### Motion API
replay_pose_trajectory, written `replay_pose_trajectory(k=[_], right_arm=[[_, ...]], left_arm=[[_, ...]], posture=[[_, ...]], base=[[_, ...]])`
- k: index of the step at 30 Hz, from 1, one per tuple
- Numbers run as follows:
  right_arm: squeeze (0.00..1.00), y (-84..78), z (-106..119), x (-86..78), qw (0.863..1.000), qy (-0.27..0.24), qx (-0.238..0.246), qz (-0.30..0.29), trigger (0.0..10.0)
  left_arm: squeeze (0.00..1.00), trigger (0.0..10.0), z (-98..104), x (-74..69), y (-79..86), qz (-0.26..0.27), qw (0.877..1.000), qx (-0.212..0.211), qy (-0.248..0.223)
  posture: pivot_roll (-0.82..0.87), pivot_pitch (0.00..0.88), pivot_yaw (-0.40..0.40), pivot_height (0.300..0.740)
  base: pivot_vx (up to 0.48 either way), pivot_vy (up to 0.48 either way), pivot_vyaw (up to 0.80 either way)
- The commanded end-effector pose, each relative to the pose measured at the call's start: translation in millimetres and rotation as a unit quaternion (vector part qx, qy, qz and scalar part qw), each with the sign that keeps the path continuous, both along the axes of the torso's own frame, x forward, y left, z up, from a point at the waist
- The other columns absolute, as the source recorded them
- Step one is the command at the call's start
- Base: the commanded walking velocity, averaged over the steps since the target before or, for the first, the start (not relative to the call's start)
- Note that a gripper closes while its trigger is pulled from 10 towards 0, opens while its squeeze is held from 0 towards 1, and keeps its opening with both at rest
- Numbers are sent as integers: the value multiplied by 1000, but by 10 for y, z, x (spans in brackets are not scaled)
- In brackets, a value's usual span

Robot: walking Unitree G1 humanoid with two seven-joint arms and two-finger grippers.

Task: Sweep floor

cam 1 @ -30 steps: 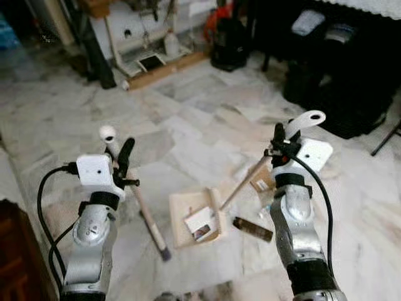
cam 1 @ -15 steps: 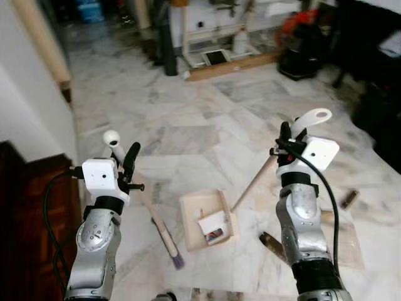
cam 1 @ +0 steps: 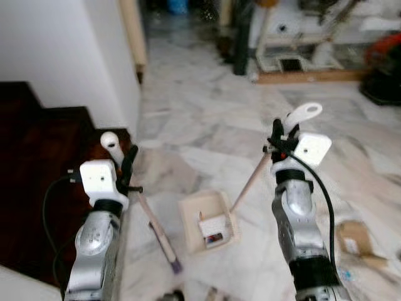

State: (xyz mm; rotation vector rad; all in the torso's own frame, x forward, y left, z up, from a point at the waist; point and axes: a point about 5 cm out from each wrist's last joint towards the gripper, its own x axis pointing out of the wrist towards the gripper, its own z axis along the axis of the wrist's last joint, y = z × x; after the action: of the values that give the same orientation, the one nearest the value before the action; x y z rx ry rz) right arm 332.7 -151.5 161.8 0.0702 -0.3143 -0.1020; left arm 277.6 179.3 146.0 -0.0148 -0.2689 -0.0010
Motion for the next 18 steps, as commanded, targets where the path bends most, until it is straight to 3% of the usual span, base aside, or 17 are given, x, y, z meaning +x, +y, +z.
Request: replay_pose_trajectory(k=[1, 15, 18], right_arm=[[0, -3, 117, 10, 1000, -24, 8, -1, 10000], [0, 5, 100, 19, 1000, -17, 3, 4, 10000], [0, 11, 97, 23, 1000, -17, 5, 6, 10000]], left_arm=[[0, 10000, 109, -1, -13, -1, 1000, 1, -25], [0, 10000, 51, -22, -7, -2, 1000, 6, -9], [0, 10000, 37, -20, -15, -3, 1000, 7, -5]], posture=[[-44, 102, 7, 740], [-42, 105, 2, 740], [-42, 106, 0, 740]], base=[[0, 0, 800], [0, 0, 800], [0, 0, 0]])
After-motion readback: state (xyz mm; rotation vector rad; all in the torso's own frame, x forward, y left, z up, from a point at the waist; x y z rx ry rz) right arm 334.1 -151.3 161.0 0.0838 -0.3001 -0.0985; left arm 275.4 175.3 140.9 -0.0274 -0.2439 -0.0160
